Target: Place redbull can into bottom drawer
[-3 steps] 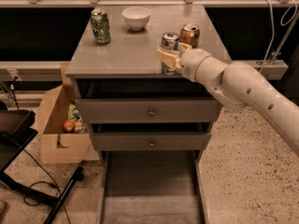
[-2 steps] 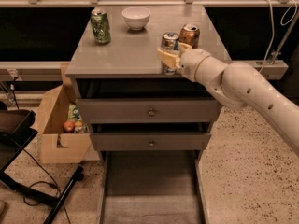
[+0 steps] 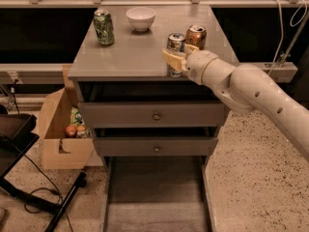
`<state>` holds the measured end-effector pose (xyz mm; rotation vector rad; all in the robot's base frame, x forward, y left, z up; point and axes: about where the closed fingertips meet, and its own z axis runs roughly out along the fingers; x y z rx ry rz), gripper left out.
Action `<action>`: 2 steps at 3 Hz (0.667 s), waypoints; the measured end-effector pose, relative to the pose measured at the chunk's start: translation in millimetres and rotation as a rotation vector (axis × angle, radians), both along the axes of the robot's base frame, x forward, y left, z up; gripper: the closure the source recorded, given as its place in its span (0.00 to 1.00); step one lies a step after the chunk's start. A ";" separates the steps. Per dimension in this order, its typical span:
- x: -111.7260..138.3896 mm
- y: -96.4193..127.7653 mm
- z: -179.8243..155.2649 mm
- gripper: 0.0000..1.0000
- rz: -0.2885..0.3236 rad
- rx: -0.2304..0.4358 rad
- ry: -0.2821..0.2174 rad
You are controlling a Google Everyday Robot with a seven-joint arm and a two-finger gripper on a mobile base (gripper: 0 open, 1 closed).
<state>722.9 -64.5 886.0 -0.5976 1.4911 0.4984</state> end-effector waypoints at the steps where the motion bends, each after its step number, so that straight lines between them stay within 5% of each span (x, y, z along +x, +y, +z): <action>1: -0.1 2.4 0.3 0.12 0.003 0.000 0.000; 2: -0.2 4.4 0.5 0.00 0.006 0.000 -0.001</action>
Offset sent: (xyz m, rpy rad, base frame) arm -0.0001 0.0021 0.0002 0.0002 -0.0002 0.0030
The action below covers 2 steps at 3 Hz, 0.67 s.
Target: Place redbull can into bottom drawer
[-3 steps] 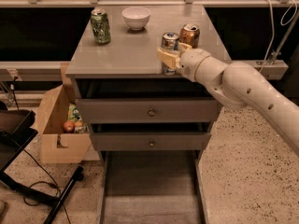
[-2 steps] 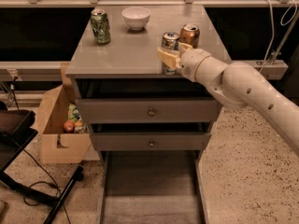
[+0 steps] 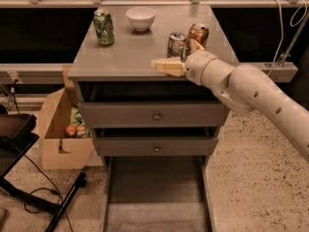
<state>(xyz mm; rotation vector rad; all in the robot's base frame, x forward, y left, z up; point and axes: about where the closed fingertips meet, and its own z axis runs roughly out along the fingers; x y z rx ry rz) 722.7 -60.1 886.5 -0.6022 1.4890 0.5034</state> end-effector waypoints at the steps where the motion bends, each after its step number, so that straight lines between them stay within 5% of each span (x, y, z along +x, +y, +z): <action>1: 0.0 0.0 0.0 0.00 0.000 0.000 0.000; 2: -0.4 3.3 0.6 0.25 0.005 0.000 0.000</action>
Offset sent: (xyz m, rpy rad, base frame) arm 0.0000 0.0000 0.0000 0.0000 0.0000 0.0000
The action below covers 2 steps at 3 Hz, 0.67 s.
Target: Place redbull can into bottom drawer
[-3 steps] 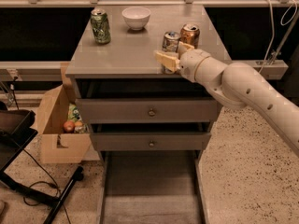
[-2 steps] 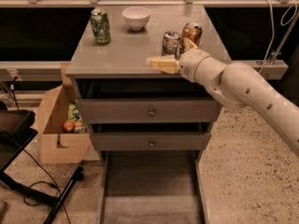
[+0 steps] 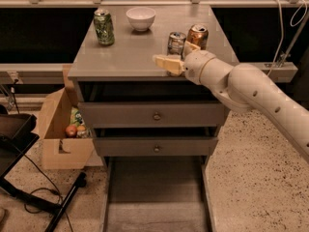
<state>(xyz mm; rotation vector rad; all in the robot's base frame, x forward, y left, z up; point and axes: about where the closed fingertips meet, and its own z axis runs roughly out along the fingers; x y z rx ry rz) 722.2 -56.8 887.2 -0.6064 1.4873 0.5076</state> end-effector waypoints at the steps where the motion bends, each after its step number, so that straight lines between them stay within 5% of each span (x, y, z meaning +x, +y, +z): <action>1: -5.4 5.5 5.3 0.49 0.021 -0.002 0.000; 2: -12.4 18.1 47.0 0.72 0.059 -0.021 -0.029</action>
Offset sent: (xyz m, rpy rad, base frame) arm -0.0246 0.0314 0.1142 -0.0590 -0.0823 0.1035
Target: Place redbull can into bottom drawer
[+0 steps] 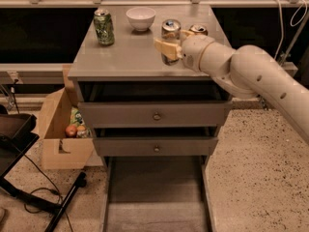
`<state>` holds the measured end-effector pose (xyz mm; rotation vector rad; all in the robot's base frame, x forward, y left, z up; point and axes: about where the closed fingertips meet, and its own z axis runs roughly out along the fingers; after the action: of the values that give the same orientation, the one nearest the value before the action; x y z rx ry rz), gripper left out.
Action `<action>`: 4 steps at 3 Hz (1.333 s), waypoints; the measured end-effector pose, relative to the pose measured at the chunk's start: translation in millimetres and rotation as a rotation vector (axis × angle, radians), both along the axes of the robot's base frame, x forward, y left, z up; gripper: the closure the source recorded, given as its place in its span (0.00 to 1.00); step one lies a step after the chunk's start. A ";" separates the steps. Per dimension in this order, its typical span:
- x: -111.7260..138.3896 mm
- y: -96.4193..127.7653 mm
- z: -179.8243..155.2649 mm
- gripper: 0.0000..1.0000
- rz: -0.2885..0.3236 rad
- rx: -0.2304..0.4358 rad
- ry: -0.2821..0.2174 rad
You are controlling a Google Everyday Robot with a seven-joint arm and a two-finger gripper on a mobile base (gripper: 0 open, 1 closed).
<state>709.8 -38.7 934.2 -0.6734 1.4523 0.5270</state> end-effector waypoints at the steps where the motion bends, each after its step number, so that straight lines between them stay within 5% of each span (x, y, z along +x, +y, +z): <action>1: -22.8 18.0 75.5 1.00 0.018 -0.024 -0.016; 2: -57.3 13.6 89.5 1.00 -0.006 0.018 0.036; 3: -96.7 9.8 36.5 1.00 0.006 0.086 0.148; 4: -158.5 16.1 -25.8 1.00 0.117 0.128 0.239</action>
Offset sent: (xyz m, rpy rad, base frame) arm -0.1040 -0.0090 0.0946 0.0641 0.1165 -0.0570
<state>551.4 -22.6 908.4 -0.6115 1.5925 0.8066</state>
